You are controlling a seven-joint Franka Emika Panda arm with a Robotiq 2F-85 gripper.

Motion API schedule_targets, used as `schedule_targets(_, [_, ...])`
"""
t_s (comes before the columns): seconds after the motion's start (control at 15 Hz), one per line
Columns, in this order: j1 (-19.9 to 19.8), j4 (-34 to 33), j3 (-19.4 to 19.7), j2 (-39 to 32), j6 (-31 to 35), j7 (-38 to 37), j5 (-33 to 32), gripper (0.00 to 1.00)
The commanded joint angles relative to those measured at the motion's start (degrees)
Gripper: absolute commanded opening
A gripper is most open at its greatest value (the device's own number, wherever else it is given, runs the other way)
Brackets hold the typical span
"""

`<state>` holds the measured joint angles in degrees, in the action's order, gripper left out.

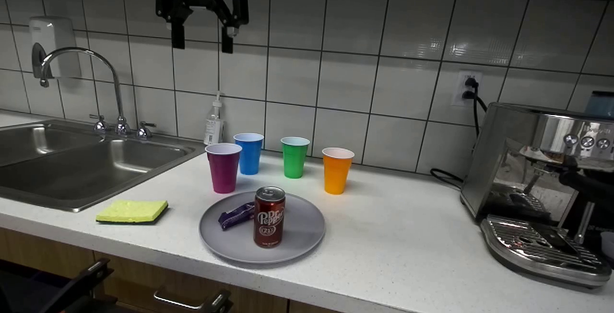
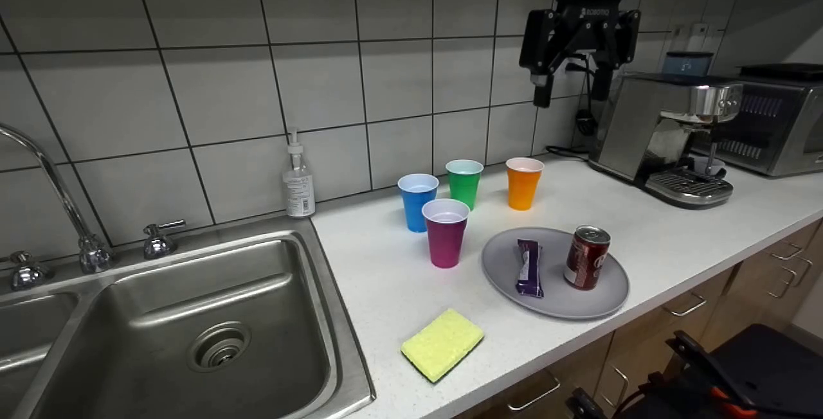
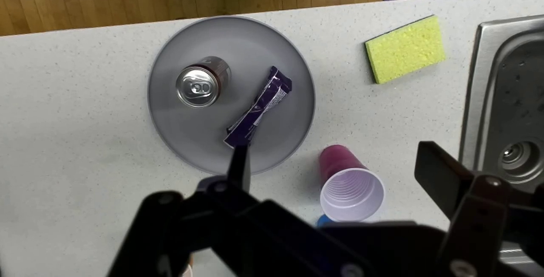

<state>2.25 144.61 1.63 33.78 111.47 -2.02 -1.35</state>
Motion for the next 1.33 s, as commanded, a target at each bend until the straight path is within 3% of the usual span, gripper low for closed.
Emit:
schedule_targets(0.0, [-1.0,1.9,-0.5,-0.7,3.4,1.6,-0.5,1.00])
schedule_targets(0.67, [-3.2,4.9,1.0,-7.0,10.2,2.4,-3.1,1.00])
schedule_targets(1.27, [-5.6,7.1,5.5,-13.2,18.8,10.5,-4.0,1.00])
